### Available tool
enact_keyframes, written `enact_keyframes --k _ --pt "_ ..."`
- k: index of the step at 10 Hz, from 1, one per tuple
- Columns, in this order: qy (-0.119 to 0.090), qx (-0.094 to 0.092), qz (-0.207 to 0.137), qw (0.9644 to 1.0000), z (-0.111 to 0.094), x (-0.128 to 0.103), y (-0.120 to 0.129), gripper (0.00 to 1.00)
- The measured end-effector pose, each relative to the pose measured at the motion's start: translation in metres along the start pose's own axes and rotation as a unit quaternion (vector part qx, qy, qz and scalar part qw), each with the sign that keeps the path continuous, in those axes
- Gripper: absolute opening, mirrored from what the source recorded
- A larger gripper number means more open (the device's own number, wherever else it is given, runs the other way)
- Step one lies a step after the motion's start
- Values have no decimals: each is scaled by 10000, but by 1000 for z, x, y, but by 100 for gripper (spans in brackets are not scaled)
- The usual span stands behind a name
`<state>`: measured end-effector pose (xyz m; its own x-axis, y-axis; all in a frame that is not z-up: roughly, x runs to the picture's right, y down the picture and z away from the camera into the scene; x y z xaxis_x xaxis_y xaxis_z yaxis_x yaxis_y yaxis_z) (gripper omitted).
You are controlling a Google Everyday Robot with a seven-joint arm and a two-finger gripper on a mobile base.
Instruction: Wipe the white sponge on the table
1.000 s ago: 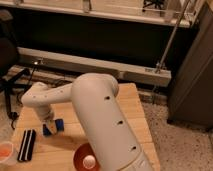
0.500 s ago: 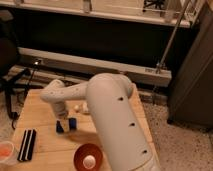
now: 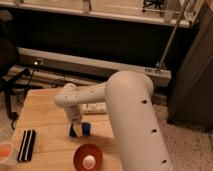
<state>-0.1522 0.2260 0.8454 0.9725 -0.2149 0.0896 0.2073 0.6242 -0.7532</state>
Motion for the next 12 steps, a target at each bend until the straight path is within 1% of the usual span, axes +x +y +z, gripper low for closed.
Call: enact_keyframes --k 1,2,4,6,8,9,10,11,12 --pt "-22 14 -5 10000 0 -2 8 24" --pt "-58 -2 -73 10000 2 -10 24 24" --pt "-175 -10 -359 9992 3 -39 51 24" --pt "-317 21 -739 9968 -1 -76 75 24" --pt "-456 95 -1178 9919 -9 -117 91 24" --pt "-514 130 -1340 9896 -13 -133 94 24" --pt "-576 197 -1536 9863 -16 -153 92 24" --pt "-621 246 -1662 9838 -19 -167 87 24" --pt "-659 312 -1755 9818 -20 -180 77 24"
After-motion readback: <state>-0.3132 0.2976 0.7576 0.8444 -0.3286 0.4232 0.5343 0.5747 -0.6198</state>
